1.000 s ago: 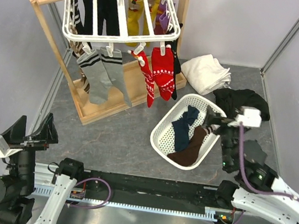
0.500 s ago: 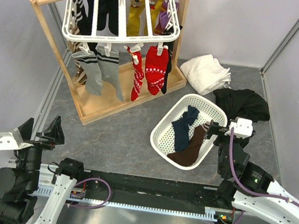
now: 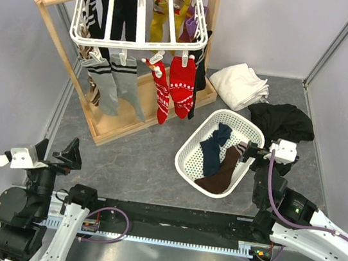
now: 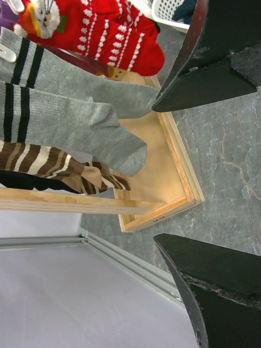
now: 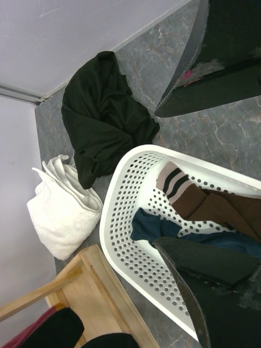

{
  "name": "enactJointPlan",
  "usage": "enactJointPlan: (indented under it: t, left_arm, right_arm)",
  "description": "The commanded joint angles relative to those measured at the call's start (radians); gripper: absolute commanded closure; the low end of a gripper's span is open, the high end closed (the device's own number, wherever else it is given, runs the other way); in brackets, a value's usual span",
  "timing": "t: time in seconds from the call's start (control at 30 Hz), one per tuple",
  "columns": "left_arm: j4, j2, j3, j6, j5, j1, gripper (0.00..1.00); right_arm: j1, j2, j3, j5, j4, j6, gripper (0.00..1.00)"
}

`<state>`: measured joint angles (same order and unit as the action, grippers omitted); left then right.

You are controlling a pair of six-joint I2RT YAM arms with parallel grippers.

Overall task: Clip the socks to the hanger
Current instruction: Reset both arms

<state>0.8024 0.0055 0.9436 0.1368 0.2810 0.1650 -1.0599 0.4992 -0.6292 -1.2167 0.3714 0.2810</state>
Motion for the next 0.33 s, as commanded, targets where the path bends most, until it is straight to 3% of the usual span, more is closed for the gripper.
enactJointPlan:
  t: [0.0, 0.3]
  left_arm:
    - [-0.015, -0.096, -0.02, -0.014, -0.023, 0.001, 0.01]
    - [-0.025, -0.098, -0.026, -0.02, -0.017, 0.001, 0.01]
  right_arm:
    - [0.0, -0.004, -0.029, -0.053, 0.05, 0.052, 0.02]
    - [0.0, -0.004, -0.043, -0.07, 0.067, 0.076, 0.02]
